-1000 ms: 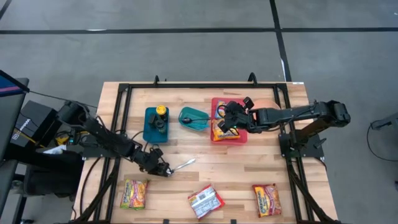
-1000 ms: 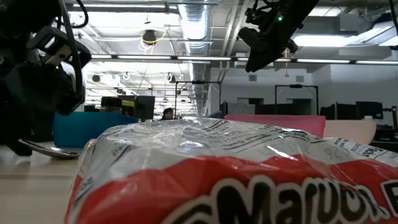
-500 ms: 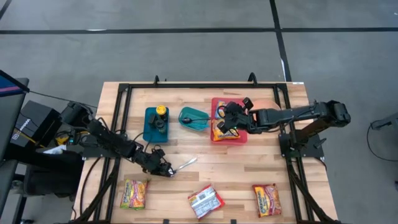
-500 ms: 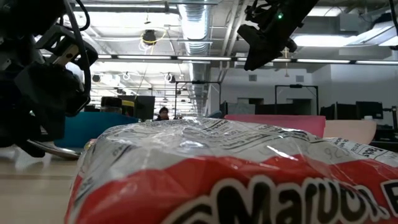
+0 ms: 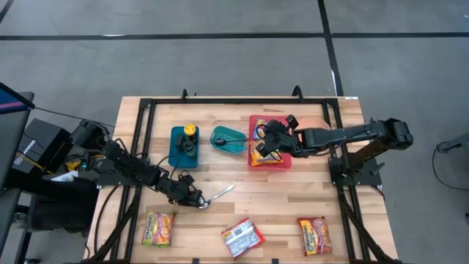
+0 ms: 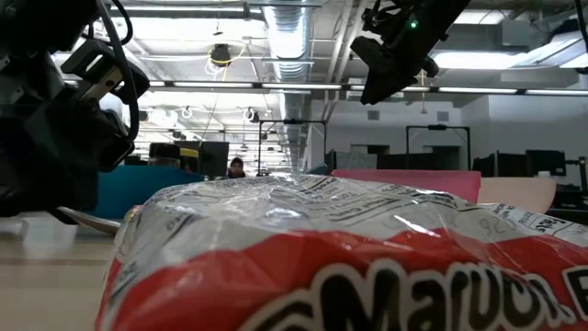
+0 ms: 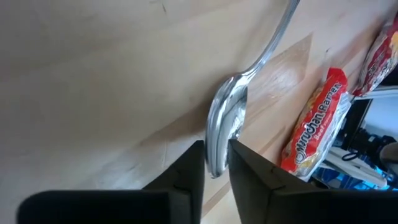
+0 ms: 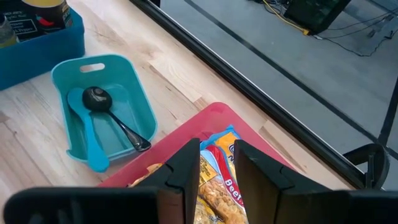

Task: Pick & Place Food Item
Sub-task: Put the silver spoon into the green bin

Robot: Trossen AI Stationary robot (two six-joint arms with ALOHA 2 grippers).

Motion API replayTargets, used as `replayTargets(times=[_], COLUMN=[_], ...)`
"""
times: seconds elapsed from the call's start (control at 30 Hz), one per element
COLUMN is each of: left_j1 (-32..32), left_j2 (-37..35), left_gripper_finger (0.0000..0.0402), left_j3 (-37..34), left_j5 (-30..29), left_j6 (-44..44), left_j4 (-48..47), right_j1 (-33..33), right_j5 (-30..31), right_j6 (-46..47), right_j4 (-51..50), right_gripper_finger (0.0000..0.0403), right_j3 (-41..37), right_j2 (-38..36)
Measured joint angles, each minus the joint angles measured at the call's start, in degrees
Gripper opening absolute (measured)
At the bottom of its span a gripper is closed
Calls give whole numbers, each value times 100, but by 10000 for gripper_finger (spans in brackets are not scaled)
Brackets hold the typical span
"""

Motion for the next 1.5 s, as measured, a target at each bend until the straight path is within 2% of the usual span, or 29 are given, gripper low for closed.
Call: replayTargets(times=[0.17, 0.33, 0.93, 1.5], left_j1=[0, 0, -2, 0], left_j2=[0, 0, 0, 0], left_gripper_finger=[32, 17, 2, 1], left_j3=[0, 0, 0, -2], left_j5=[-90, -52, -225, -584], left_j6=[34, 61, 193, 824], left_j4=[-4, -11, -9, -10], right_j1=[0, 0, 0, -11], right_j5=[0, -10, -171, -203], right_j6=[0, 0, -2, -48], right_j4=[1, 1, 21, -49], right_gripper_finger=[93, 93, 93, 93], right_j3=[0, 0, 0, 0], right_j2=[0, 0, 0, 0])
